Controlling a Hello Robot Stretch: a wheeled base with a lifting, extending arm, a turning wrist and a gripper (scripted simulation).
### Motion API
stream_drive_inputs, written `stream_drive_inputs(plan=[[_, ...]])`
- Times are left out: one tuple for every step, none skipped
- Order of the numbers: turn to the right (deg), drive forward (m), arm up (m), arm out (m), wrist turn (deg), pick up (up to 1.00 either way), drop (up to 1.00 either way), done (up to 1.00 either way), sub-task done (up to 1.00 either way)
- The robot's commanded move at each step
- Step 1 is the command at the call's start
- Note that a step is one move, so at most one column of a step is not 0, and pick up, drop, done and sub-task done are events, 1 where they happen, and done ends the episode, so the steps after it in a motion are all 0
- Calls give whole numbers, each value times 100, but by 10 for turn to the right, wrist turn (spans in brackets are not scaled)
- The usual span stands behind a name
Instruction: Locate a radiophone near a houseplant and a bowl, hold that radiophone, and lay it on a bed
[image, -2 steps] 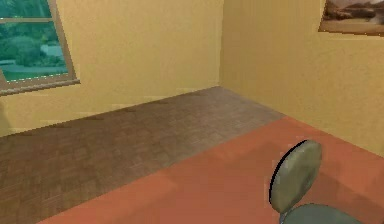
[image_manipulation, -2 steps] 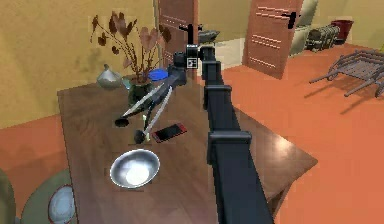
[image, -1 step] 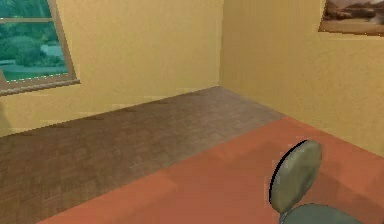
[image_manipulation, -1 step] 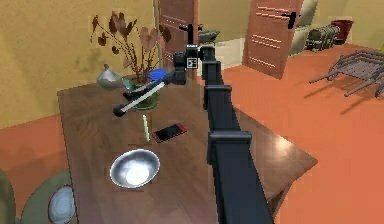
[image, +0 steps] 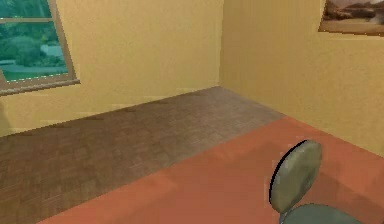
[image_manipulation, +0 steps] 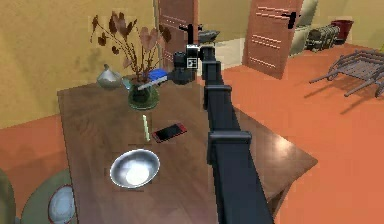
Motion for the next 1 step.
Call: stream_drive_inputs(plan=[[0, 0, -30, 0, 0, 0, 0, 0, 0]])
